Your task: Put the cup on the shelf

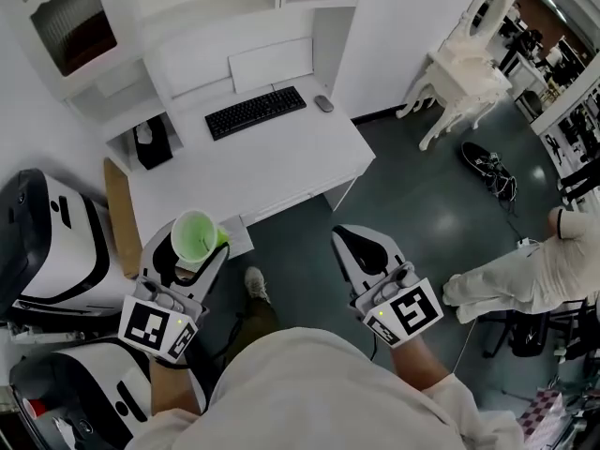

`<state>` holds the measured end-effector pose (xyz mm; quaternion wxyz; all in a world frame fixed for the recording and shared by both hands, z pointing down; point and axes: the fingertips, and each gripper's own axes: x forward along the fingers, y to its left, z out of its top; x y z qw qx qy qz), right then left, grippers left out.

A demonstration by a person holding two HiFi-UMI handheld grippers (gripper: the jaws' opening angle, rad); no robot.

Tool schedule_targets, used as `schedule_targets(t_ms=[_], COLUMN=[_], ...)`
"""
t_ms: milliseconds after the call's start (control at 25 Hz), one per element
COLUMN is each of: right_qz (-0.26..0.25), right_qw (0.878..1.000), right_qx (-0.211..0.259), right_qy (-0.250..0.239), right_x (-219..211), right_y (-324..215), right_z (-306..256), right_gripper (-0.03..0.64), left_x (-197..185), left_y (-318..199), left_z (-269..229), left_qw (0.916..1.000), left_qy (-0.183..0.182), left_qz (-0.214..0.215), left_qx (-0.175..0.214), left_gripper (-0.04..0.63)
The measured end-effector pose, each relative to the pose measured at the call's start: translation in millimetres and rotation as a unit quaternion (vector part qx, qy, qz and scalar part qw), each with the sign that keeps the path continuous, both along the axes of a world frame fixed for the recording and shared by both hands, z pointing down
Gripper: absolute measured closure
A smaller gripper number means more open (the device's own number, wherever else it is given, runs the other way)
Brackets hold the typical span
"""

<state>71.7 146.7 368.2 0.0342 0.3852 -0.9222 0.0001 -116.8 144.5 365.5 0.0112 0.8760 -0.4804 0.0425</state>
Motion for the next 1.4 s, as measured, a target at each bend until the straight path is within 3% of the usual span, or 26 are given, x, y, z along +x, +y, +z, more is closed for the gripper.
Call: schedule_targets(t_ms=[480,880,1400], right_qz=[0.022,0.036,-0.020], right_qw=[1.000,0.999,1.000], right_qx=[0.018,0.011,-0.002], right_qy=[0.008,0.002,-0.001], right_x=[-68.5,-86.9,-69.6], right_y=[-145.0,-209.4,-292.5], right_z=[-22.3,-22.1,-13.1], right_gripper=[0.612,0.612,0.612], left_x=[-47.8,-69.3,-68.4], left_y=[-147.0,-226.0,-315.7], left_z=[-9.8,-18.0,-29.3], left_qw=[0.9992,0.9989,0.9999], left_qy=[0.002,0.003,0.000], left_qz=[0.040,0.046,-0.016], left_qx=[0.008,0.004,0.005], left_gripper=[0.290,0.291,0.291])
